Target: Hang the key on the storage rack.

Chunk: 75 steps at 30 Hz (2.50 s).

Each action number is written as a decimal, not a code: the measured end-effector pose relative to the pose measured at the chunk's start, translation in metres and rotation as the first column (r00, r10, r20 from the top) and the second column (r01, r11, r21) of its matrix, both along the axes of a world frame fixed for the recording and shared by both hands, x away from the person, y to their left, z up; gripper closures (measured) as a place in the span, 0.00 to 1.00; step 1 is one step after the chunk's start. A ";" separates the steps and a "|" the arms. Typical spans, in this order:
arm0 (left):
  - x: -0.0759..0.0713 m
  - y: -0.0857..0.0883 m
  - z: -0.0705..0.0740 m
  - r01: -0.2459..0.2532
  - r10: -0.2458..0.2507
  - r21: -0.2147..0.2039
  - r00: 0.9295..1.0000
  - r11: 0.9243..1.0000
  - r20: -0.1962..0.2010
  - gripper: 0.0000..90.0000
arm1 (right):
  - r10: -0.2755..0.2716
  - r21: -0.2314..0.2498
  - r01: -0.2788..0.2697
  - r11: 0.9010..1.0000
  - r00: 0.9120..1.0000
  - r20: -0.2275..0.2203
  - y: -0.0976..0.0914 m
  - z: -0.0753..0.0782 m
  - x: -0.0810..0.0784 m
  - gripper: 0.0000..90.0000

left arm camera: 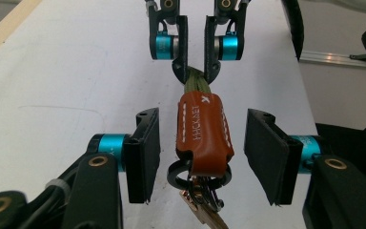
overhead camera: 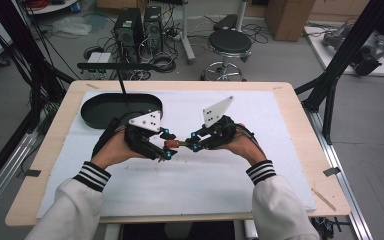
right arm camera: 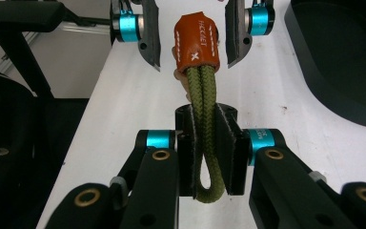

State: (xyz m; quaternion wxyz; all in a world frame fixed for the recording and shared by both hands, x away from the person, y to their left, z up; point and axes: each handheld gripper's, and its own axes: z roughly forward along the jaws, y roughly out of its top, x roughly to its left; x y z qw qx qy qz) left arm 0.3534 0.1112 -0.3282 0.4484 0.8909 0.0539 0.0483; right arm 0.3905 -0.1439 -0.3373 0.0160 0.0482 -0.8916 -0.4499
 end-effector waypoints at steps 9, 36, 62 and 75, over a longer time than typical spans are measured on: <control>0.000 -0.002 -0.002 0.004 -0.004 0.030 1.000 1.000 -0.001 0.65 | 0.007 -0.016 -0.007 1.000 1.000 -0.007 0.002 -0.003 0.001 0.89; -0.001 0.001 0.002 -0.084 0.083 0.022 0.996 0.996 0.017 0.79 | -0.219 0.055 0.216 0.975 0.974 0.061 0.000 -0.009 -0.010 0.00; 0.006 0.093 0.005 -0.510 0.525 -0.171 0.849 0.843 0.060 0.79 | -0.675 0.425 0.619 0.661 0.738 -0.025 -0.125 -0.049 -0.056 0.00; 0.021 0.133 0.018 -0.624 0.668 -0.303 0.741 0.720 0.062 0.80 | -0.796 0.517 0.696 0.497 0.604 -0.048 -0.165 -0.083 -0.085 0.00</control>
